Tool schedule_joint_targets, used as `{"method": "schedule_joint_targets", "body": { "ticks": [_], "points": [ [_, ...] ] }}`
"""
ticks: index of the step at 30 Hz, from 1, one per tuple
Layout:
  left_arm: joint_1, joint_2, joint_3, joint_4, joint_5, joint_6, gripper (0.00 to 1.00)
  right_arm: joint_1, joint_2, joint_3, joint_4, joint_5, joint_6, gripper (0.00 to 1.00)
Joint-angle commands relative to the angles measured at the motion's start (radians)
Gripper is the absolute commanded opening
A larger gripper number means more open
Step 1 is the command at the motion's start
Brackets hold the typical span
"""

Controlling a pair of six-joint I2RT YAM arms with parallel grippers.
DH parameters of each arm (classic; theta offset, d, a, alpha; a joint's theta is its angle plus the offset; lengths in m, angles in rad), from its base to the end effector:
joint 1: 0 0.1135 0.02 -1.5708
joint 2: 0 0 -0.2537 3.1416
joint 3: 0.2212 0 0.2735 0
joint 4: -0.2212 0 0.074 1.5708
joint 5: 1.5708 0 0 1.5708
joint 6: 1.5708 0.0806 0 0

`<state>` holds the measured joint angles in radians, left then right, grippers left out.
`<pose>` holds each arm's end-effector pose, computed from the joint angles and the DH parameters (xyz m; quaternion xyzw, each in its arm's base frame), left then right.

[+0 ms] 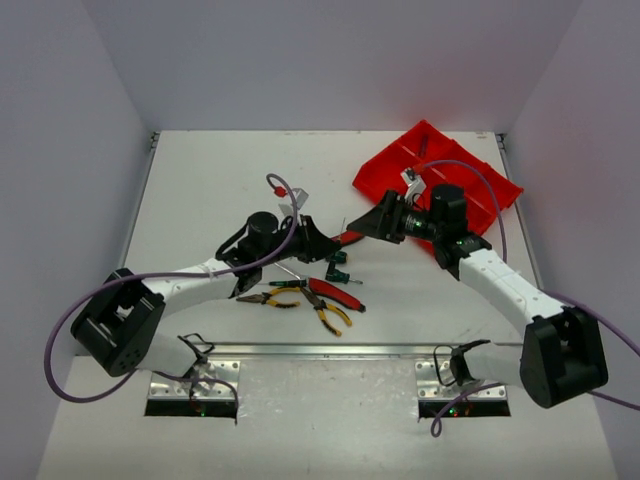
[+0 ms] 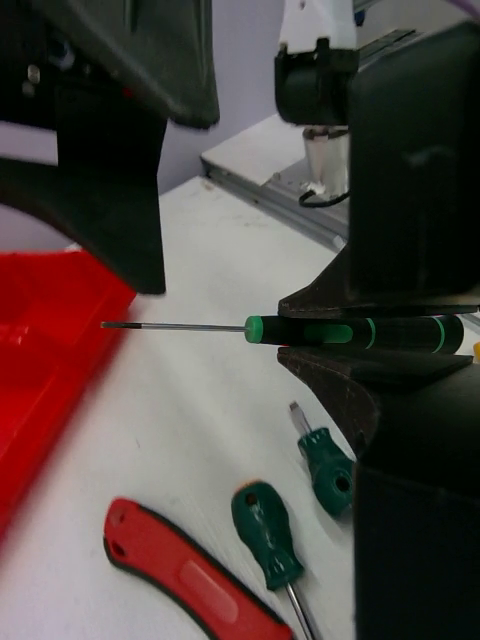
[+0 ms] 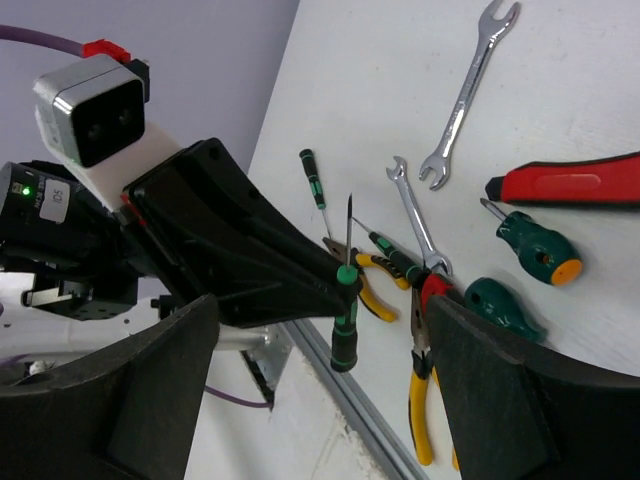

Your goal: Sort the tools into containers

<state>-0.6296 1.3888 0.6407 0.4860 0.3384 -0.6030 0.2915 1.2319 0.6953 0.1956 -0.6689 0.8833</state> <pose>0.2715 -0.2309 0.1866 0.1129 0.7807 -0.4558 0.4123 0.2969 0.1413 0.2220 0.0439 0.7933 0.5252 0.3050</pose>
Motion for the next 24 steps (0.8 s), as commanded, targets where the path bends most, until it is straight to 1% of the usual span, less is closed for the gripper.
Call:
{"method": "schedule_joint_targets", "body": {
  "ticks": [1, 3, 6, 7, 9, 11, 12, 13, 14, 15, 16, 17, 18, 19, 20, 22, 24],
  "points": [
    [-0.009, -0.021, -0.022, 0.303, 0.183, -0.017, 0.00, 0.035, 0.035, 0.026, 0.097, 0.026, 0.061, 0.81],
    [-0.010, -0.017, -0.026, 0.337, 0.199, -0.025, 0.00, 0.049, 0.047, 0.016, 0.138, 0.023, 0.084, 0.76],
    [-0.010, -0.012, -0.025, 0.355, 0.208, -0.029, 0.00, 0.070, 0.069, 0.012, 0.167, 0.022, 0.088, 0.63],
    [-0.010, -0.007, -0.023, 0.358, 0.211, -0.030, 0.00, 0.079, 0.074, 0.011, 0.179, 0.021, 0.090, 0.53],
    [-0.010, 0.010, -0.014, 0.359, 0.217, -0.031, 0.00, 0.094, 0.080, 0.004, 0.216, 0.018, 0.094, 0.39],
    [-0.010, 0.020, -0.009, 0.356, 0.218, -0.032, 0.00, 0.100, 0.081, -0.006, 0.250, 0.014, 0.097, 0.09],
    [-0.010, 0.024, -0.009, 0.355, 0.214, -0.031, 0.00, 0.102, 0.081, -0.011, 0.271, 0.013, 0.100, 0.03],
    [-0.010, 0.023, -0.008, 0.351, 0.202, -0.027, 0.00, 0.104, 0.078, -0.016, 0.286, 0.012, 0.106, 0.00],
    [-0.010, 0.020, -0.007, 0.340, 0.183, -0.021, 0.00, 0.104, 0.073, -0.030, 0.302, 0.015, 0.119, 0.00],
    [-0.010, 0.016, -0.006, 0.328, 0.171, -0.015, 0.04, 0.104, 0.069, -0.039, 0.313, 0.021, 0.124, 0.00],
    [-0.010, 0.013, -0.003, 0.314, 0.161, -0.009, 0.11, 0.104, 0.066, -0.045, 0.322, 0.029, 0.126, 0.00],
    [-0.010, 0.008, 0.003, 0.283, 0.149, 0.002, 0.39, 0.103, 0.064, -0.050, 0.317, 0.040, 0.124, 0.00],
    [-0.010, 0.004, 0.010, 0.256, 0.133, 0.010, 0.60, 0.104, 0.058, -0.051, 0.307, 0.055, 0.119, 0.00],
    [-0.010, -0.001, 0.025, 0.204, 0.099, 0.023, 0.96, 0.103, 0.055, -0.047, 0.281, 0.082, 0.106, 0.00],
    [-0.010, -0.006, 0.036, 0.167, 0.075, 0.033, 1.00, 0.104, 0.052, -0.042, 0.261, 0.099, 0.105, 0.00],
    [-0.010, -0.021, 0.054, 0.095, 0.002, 0.054, 1.00, 0.101, 0.045, -0.024, 0.211, 0.134, 0.065, 0.00],
    [-0.007, -0.052, 0.084, -0.032, -0.102, 0.075, 1.00, 0.088, 0.036, 0.012, 0.120, 0.204, 0.011, 0.00]
  ]
}}
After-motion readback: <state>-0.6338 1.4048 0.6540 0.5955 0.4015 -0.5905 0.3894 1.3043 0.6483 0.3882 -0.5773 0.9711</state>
